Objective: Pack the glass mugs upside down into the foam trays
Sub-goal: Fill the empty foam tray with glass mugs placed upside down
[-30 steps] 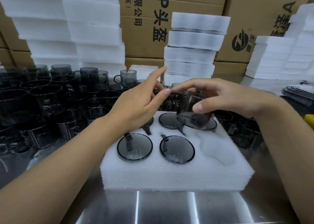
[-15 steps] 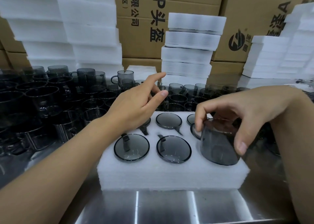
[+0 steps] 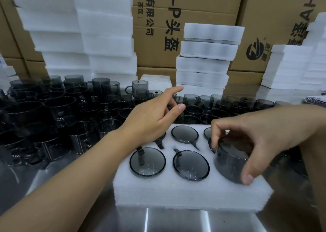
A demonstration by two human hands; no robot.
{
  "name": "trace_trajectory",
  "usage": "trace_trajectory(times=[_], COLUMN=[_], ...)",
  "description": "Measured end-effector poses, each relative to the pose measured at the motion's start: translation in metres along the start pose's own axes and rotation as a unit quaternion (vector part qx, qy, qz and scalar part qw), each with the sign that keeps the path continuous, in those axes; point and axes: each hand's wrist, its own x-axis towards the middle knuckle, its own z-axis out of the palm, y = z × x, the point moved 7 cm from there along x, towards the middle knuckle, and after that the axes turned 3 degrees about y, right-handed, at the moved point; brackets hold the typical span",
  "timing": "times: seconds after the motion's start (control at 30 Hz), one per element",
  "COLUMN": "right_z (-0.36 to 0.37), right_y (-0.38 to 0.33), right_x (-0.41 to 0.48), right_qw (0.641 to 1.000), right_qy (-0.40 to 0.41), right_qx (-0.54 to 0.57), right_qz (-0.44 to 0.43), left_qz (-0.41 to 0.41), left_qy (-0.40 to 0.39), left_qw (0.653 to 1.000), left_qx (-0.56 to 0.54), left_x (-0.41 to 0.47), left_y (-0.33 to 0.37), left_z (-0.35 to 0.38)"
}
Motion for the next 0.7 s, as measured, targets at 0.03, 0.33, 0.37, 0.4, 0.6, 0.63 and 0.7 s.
trace_trajectory(times=[0.03,0.33,0.37,0.4,0.6,0.63,0.7], right_z=[0.002,-0.014,-0.011,-0.004,0.024,0.027,0.032], right_y=[0.001,-0.010,-0.013,-0.015,-0.009,-0.007,-0.005], right_x=[0.001,0.012,0.018,0.024,0.043,0.044,0.045], right_qw=[1.000,0.992,0.991,0.992,0.984,0.982,0.974], right_qy=[-0.010,0.117,0.129,0.126,0.166,0.170,0.182], right_qx=[-0.012,-0.046,-0.027,-0.013,-0.032,-0.054,-0.118], right_qz=[0.009,0.009,0.009,0.009,0.053,0.056,0.059], left_qz=[-0.001,-0.007,-0.008,-0.010,0.001,0.001,0.001], left_qy=[-0.001,-0.010,-0.011,-0.009,-0.016,-0.021,-0.023], left_qw=[1.000,1.000,1.000,1.000,0.997,0.996,0.995], left_qx=[0.001,0.018,0.022,0.026,0.077,0.085,0.094], left_x=[0.000,0.000,0.000,0.000,0.003,0.003,0.003], left_y=[0.000,0.002,0.003,0.003,0.000,-0.001,-0.002], left_z=[0.000,-0.002,-0.002,-0.002,0.001,0.002,0.004])
